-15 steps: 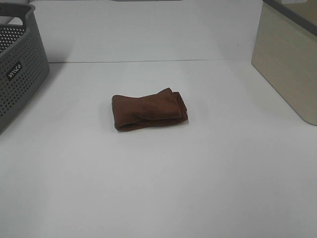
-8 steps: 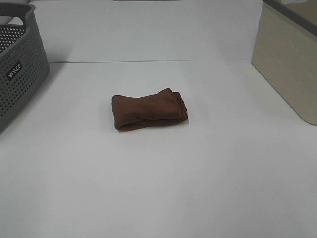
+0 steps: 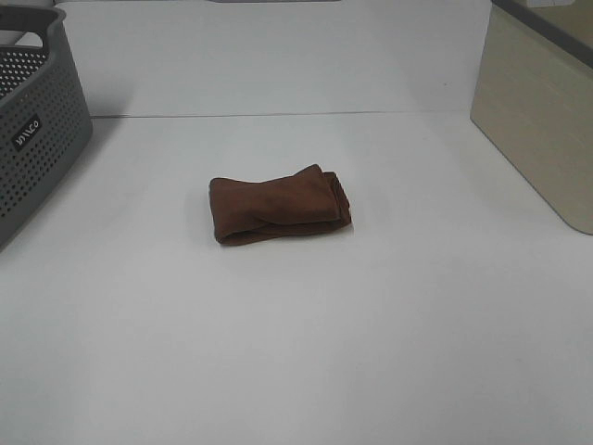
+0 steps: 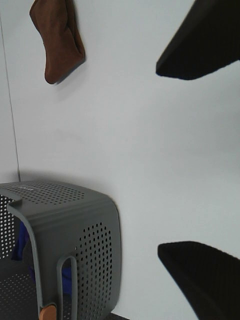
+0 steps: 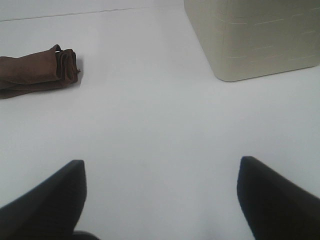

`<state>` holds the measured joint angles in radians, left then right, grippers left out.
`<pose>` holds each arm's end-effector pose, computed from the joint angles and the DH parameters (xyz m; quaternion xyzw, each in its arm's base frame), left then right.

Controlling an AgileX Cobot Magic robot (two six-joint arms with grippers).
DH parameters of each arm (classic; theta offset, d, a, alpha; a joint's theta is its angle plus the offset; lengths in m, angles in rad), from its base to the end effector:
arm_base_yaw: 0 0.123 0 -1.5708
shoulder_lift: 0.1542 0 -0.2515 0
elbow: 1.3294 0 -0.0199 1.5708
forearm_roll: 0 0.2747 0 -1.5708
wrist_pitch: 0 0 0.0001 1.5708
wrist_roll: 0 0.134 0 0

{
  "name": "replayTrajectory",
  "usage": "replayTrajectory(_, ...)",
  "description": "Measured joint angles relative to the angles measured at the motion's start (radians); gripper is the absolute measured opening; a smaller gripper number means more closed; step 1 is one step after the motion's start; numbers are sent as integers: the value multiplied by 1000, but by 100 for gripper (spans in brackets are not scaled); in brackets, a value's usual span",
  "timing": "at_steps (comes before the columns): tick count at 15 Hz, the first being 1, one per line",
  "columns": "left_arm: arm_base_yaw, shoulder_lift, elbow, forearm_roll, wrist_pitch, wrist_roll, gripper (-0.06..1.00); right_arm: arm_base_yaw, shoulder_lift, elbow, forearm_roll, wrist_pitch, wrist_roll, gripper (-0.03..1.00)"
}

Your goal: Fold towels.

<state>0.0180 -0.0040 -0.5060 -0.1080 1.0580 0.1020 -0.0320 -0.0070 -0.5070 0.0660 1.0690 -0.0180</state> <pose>0.0871 -0.0110 0.2724 0.0379 0.8478 -0.0223 0.5285 0.0861 0.0050 0.2714 0.0043 0.8513 0.0198 0.5243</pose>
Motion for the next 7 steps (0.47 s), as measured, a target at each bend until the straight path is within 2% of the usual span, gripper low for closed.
replayTrajectory(7,0,0,0,0,0,0,83,0,0,0,0,0,0,78)
